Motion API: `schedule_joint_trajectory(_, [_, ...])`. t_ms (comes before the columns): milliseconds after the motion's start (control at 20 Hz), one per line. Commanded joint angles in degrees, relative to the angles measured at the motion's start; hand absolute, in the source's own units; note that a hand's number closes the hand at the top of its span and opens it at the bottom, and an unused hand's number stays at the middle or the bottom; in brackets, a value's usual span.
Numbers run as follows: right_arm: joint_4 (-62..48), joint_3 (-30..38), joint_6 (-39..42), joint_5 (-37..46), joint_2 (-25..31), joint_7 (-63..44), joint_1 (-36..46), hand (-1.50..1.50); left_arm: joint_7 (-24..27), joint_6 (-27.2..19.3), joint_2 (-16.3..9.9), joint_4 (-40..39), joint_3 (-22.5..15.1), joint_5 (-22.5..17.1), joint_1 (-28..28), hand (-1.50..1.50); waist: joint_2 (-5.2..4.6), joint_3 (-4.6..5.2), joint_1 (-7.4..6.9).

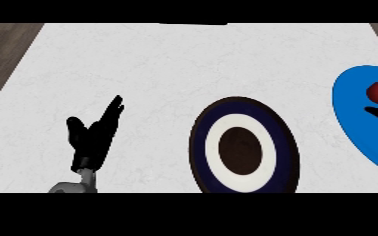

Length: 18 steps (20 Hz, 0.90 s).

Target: Pick the tomato from the plate and place it in the plate

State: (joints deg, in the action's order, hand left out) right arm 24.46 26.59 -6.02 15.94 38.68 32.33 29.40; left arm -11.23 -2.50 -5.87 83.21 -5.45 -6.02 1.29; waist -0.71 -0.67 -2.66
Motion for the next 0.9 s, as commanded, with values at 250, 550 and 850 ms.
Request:
schedule_joint_trajectory(250, [-8.6, 10.5, 10.3, -10.4, 5.3, 8.1, 3.2, -1.50, -1.7, 0.8, -0.6, -0.5, 0.5, -0.4, -1.7, 0.00, -0.14, 0.34, 0.79])
schedule_joint_trajectory(550, [-12.7, 12.6, 23.3, -13.1, 10.2, 9.2, -0.6, -1.50, -0.4, 0.6, 0.0, -1.6, 0.6, -0.1, -2.3, 0.00, -0.08, 0.34, 1.38])
schedule_joint_trajectory(850, [-12.9, 10.4, 37.4, -11.8, 13.5, 15.0, -8.6, -1.50, -1.0, 1.6, -0.7, -0.4, 1.2, -0.8, -3.5, 0.00, 0.21, 0.38, 2.00])
